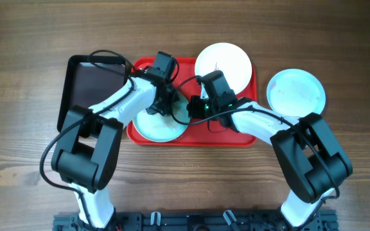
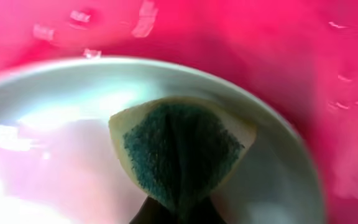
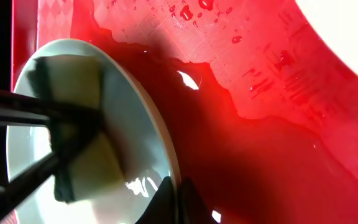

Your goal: Clean dirty plates on tray and stack at the side

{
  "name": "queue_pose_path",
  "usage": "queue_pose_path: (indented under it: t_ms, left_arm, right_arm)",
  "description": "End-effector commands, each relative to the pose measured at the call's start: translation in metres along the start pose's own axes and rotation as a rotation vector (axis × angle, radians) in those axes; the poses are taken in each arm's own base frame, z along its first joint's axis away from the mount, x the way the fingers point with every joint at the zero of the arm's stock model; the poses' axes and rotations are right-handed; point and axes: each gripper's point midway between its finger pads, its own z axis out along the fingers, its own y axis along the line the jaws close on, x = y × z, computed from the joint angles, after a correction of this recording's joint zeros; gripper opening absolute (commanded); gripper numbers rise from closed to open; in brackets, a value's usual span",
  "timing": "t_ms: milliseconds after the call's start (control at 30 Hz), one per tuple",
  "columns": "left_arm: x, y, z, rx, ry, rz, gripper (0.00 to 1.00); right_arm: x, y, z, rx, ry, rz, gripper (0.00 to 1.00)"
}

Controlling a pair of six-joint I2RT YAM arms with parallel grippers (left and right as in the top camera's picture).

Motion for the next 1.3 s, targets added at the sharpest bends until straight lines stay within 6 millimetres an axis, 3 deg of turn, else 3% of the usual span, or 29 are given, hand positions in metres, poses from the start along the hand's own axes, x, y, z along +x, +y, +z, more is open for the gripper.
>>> queue_pose_path:
  t_ms: [0,200,467,600,767,867,967,1033,1067,1133,1267]
  left_arm:
    - [-0.006,0.040,0.013,-0.218,-0.026,-0.020,0.04]
    - [-0.033,0.034,-0.039,-0.309,-0.065,0.015,0.04]
    - [-0.059,0.008,-0.106,-0.254,-0.103,0.160,0.04]
    - [-0.066,0.003,-0.130,-0.211,-0.144,0.211,0.04]
    - [-0.066,0.001,-0.142,-0.110,-0.107,0.173,0.04]
    - [-0.071,0.005,-0.142,-0.083,-0.089,0.169,0.04]
    - [-0.076,0.011,-0.141,-0.085,-0.086,0.148,0.04]
    - [-0.077,0.012,-0.141,-0.085,-0.087,0.152,0.04]
    - [-0.077,0.012,-0.141,-0.084,-0.089,0.164,0.04]
    - [-0.078,0.011,-0.141,-0.082,-0.091,0.170,0.04]
    - [-0.077,0.009,-0.141,-0.072,-0.084,0.170,0.04]
  right_arm:
    - [0.005,-0.009,0.006,0.031,0.015,0.015,0.04]
    - [0.005,-0.009,0.006,0.030,0.015,0.014,0.04]
    - [0.008,-0.006,0.006,0.011,0.031,0.016,0.04]
    - [0.016,-0.001,0.005,-0.020,0.072,0.028,0.04]
    - [0.041,-0.006,0.004,0.019,0.166,0.132,0.04]
    - [0.041,-0.004,0.005,0.015,0.164,0.127,0.04]
    - [0.040,-0.003,0.005,0.011,0.158,0.131,0.18]
    - [0.038,-0.002,0.006,0.009,0.148,0.127,0.18]
    - [0.037,-0.002,0.006,0.006,0.145,0.126,0.18]
    - [0.037,-0.002,0.006,0.009,0.144,0.129,0.04]
    - [0.040,0.004,0.001,-0.018,0.168,0.143,0.04]
